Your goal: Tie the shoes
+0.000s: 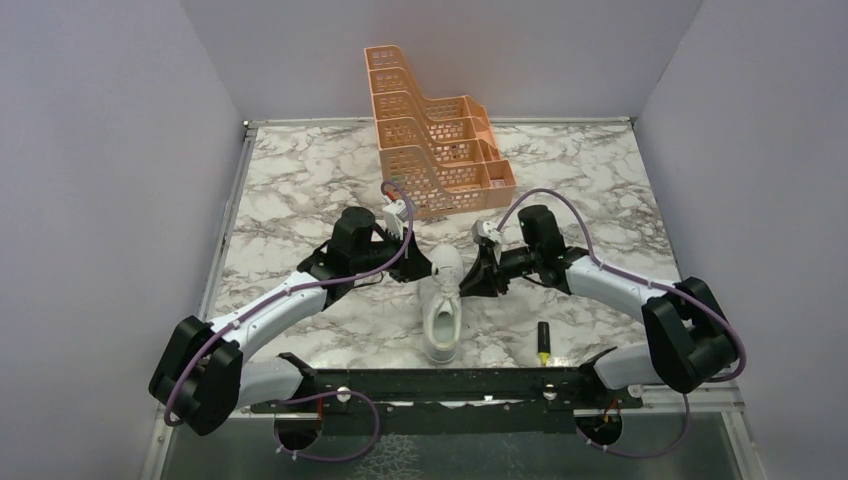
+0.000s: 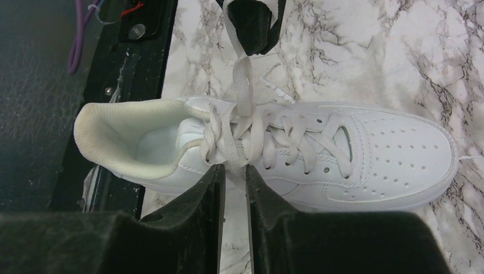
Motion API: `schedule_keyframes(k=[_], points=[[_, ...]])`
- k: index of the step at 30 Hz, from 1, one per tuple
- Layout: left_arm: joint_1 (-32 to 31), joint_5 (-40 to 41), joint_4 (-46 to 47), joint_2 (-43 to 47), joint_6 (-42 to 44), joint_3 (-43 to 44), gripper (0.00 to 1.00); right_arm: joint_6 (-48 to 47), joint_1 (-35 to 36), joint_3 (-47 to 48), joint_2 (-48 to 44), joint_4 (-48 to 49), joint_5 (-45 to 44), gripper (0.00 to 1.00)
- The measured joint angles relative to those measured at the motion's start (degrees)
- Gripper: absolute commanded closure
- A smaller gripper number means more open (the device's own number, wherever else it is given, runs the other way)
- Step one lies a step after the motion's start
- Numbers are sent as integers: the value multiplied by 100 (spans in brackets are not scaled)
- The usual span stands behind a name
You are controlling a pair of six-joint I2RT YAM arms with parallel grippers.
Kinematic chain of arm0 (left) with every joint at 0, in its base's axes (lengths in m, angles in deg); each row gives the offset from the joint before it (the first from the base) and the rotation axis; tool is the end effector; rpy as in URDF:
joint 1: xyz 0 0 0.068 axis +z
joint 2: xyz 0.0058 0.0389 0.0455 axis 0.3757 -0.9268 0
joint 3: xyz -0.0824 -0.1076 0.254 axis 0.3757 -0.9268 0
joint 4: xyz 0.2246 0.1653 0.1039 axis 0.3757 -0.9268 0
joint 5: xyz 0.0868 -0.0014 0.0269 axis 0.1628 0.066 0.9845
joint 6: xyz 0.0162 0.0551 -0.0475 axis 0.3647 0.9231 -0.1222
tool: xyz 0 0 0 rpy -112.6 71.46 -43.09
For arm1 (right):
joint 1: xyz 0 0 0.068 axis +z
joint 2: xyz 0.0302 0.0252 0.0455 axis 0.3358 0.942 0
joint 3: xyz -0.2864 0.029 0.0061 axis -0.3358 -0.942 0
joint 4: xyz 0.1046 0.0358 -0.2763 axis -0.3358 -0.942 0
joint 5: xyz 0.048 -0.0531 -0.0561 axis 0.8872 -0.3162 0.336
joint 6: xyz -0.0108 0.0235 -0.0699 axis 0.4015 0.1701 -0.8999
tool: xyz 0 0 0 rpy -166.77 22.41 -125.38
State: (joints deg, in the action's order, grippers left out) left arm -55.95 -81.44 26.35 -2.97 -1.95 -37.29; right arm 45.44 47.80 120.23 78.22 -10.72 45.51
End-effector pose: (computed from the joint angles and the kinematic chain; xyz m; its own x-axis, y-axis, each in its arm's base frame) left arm 0.2321 -0.1996 0.2270 -0.7011 0.0339 -0.7123 0.6499 0.4414 -0.6187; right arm 0.2363 0.1896 0.1762 -0.1862 -0.3048 -0.9340 -0.9768 -0.0445 0.2093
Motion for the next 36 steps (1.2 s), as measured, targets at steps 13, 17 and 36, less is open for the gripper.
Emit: schedule_keyframes(k=[13, 17, 36], points=[[0, 0, -2, 0, 22, -2, 100, 11, 0, -11, 166, 7, -17, 87], [0, 0, -4, 0, 35, 0, 100, 50, 0, -11, 175, 39, -46, 99], [-37, 0, -564, 739, 142, -339, 100, 4210, 452, 236, -1451, -1421, -1827, 99]])
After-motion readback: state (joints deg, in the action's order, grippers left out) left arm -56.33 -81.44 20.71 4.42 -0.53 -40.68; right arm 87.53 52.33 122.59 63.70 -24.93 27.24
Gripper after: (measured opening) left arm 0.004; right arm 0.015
